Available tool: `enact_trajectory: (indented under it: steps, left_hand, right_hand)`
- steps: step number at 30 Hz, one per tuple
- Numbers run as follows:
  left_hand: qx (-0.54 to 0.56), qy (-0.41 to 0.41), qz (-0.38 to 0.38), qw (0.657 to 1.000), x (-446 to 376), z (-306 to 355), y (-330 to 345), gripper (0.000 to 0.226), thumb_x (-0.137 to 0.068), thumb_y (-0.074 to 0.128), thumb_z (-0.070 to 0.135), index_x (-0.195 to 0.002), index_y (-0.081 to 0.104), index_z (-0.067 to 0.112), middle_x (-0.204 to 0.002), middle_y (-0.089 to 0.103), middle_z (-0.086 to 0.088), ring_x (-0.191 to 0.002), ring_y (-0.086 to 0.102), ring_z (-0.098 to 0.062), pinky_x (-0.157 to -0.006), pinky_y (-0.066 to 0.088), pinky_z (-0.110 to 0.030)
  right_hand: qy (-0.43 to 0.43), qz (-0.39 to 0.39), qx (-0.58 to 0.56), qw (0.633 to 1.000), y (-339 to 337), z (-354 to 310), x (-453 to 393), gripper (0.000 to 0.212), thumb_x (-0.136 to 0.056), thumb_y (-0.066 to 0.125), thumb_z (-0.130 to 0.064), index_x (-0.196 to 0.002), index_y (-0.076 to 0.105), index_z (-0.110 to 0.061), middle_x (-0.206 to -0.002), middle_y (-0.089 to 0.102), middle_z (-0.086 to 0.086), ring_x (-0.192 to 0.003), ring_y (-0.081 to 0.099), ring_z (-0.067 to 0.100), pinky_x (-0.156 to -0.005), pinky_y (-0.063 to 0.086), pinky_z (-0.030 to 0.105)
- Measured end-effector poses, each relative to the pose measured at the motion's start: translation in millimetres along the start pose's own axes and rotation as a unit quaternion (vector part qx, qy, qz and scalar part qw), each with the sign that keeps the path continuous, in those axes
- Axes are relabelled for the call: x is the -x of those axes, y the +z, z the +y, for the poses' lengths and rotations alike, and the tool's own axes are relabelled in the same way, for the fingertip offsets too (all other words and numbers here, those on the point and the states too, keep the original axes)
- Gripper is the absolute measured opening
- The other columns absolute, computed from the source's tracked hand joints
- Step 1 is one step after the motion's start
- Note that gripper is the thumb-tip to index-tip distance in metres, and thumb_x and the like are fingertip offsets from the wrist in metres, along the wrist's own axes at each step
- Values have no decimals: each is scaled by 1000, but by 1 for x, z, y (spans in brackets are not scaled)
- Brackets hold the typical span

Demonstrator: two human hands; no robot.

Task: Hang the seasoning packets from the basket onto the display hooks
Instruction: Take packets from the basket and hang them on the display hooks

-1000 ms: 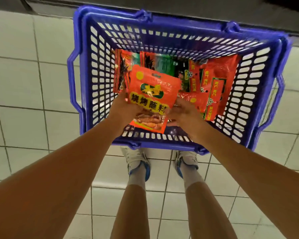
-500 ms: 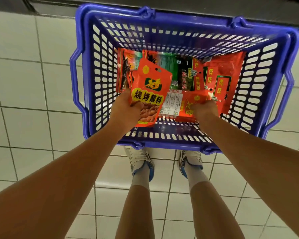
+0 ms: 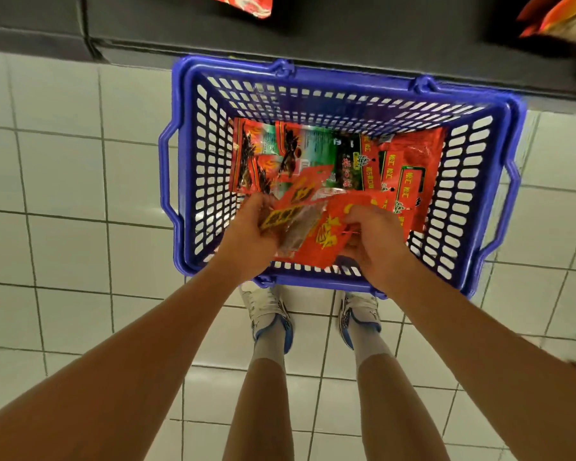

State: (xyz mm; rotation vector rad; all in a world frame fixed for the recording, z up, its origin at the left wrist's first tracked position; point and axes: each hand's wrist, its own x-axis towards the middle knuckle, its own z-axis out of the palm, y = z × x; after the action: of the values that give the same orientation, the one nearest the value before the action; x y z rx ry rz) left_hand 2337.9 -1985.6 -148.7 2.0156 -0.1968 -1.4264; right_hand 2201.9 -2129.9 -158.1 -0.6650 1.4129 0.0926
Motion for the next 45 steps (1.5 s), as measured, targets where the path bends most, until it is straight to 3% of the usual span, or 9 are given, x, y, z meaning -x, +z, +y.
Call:
enact_trajectory:
  steps: [3, 6, 10, 13, 17, 21, 27, 40, 45]
  left_hand:
    - [72, -5, -69, 995, 26, 29, 1, 53, -81, 58, -26, -118, 59, 12, -113, 70, -1, -104, 67, -12, -82, 58, -20]
    - [86, 3, -96, 992, 52, 60, 5, 53, -82, 64, -20, -116, 58, 20, -100, 68, 7, -86, 66, 0, -72, 55, -14]
    - [106, 23, 13, 994, 77, 94, 4, 19, -94, 62, 3, -104, 68, 18, -87, 74, -1, -74, 71, -13, -64, 58, -31]
    - [202, 14, 73, 977, 100, 122, -11, 21, -94, 68, 9, -95, 68, 30, -79, 77, 14, -70, 74, -8, -55, 57, -24]
    - [273, 13, 60, 960, 153, 176, -42, 30, -83, 80, 10, -108, 71, 24, -95, 79, -2, -84, 77, -25, -67, 62, -37]
    - [283, 75, 24, 956, 227, 243, -77, 25, -80, 81, 7, -100, 76, 22, -102, 79, -8, -91, 76, -29, -76, 61, -42]
    - [316, 164, 62, 932, 343, 360, -131, 18, -82, 74, 41, -97, 80, 33, -105, 78, -3, -95, 76, -22, -75, 61, -37]
    - [288, 423, 135, 849, 573, 577, -216, 15, -91, 66, 25, -102, 74, 22, -102, 78, 2, -94, 73, -18, -94, 56, -44]
    - [261, 480, 160, 822, 615, 623, -238, 32, -94, 63, 48, -111, 73, 22, -109, 77, -4, -102, 74, -23, -88, 58, -43]
  right_hand:
    - [44, -11, -109, 993, 7, -37, 30, 17, -88, 53, 0, -77, 62, -9, -60, 67, 4, -56, 69, 19, -57, 60, 33]
    - [70, -31, -165, 983, 17, -72, 55, 17, -87, 49, -1, -82, 64, -6, -68, 70, 8, -60, 71, 20, -58, 60, 31]
    - [51, -57, -138, 987, 28, -109, 88, 13, -94, 56, -14, -86, 61, -4, -78, 73, 12, -73, 76, 26, -55, 59, 31]
    - [-35, -45, 1, 998, 28, -137, 119, 35, -94, 64, -49, -82, 66, -15, -78, 74, 5, -73, 72, 24, -60, 55, 29]
    - [-233, 35, 156, 959, 18, -176, 188, 27, -87, 76, -46, -91, 69, -21, -87, 74, -9, -82, 70, 11, -79, 54, 33]
    - [-284, -63, 132, 948, 14, -226, 285, 10, -91, 74, -28, -85, 81, -24, -90, 79, 0, -85, 74, 18, -84, 59, 45]
    - [-384, -78, 52, 918, 11, -316, 440, 29, -75, 75, -25, -91, 75, -1, -95, 72, 22, -85, 66, 34, -80, 53, 58]
    - [-663, -36, 29, 747, 4, -467, 733, 23, -73, 68, -59, -79, 76, -39, -77, 75, -8, -77, 64, 16, -79, 57, 49]
    - [-712, -77, -7, 698, 6, -502, 794, 24, -96, 68, -24, -76, 79, -35, -76, 76, -13, -68, 67, 3, -64, 56, 25]
